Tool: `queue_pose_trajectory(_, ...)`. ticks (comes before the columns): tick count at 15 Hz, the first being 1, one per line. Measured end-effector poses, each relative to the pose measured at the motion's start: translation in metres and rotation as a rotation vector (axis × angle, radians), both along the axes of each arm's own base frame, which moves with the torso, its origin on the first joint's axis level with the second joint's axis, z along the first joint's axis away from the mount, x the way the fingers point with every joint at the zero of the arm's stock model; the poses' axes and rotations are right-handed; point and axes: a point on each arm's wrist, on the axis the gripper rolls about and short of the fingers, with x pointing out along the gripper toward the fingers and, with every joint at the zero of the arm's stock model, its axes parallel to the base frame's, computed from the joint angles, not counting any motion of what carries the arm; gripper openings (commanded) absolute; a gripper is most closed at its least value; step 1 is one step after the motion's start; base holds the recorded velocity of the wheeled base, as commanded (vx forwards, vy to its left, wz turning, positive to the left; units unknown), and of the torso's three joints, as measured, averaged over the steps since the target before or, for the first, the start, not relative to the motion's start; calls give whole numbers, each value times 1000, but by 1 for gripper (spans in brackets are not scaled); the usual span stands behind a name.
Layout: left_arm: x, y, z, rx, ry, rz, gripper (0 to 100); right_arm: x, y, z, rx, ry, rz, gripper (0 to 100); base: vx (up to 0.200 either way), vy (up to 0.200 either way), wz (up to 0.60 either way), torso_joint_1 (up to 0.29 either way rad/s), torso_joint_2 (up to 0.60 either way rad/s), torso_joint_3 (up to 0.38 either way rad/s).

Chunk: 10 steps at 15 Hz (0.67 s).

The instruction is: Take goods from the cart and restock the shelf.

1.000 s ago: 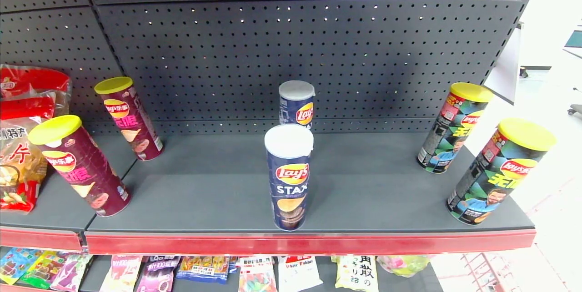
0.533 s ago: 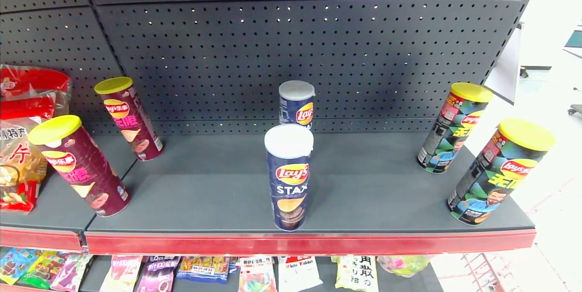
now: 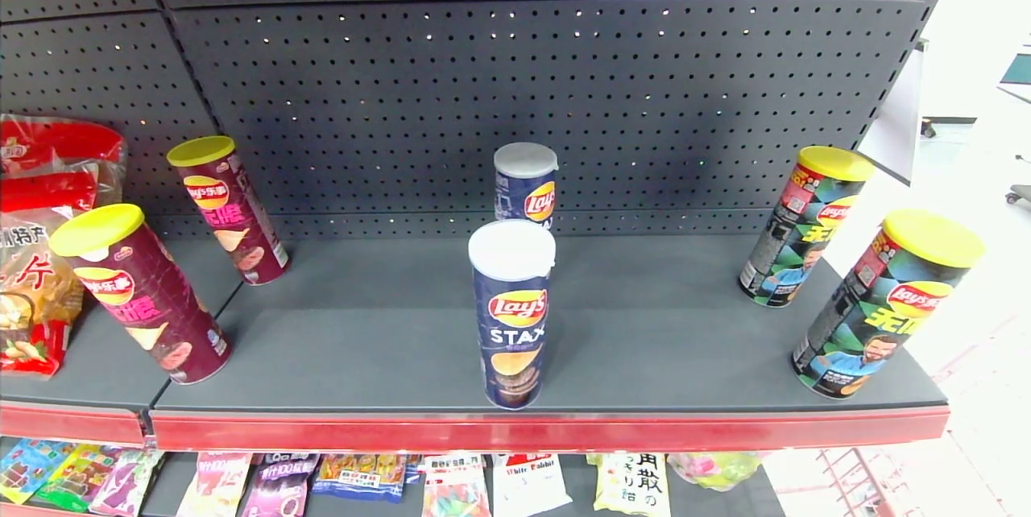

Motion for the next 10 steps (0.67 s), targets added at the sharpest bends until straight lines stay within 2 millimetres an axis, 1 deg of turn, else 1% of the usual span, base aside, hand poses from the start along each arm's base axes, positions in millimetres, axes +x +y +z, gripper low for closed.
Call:
queue_pose_trajectory(2, 0, 0, 0, 0, 0, 0, 100, 18, 21, 21, 36, 20, 154, 100, 0, 0, 0, 0, 0, 0)
queue_pose_trajectory(3, 0, 0, 0, 0, 0, 0, 100, 27, 30, 28, 48, 20, 184, 100, 0, 0, 0, 0, 0, 0)
queue_pose_trajectory(7, 0, 0, 0, 0, 0, 0, 100, 72, 73, 47, 44, 49, 217, 100, 0, 0, 0, 0, 0, 0)
queue_pose_trajectory(10, 0, 0, 0, 0, 0, 0, 100, 101, 100, 52, 11, 97, 221, 100, 0, 0, 0, 0, 0, 0)
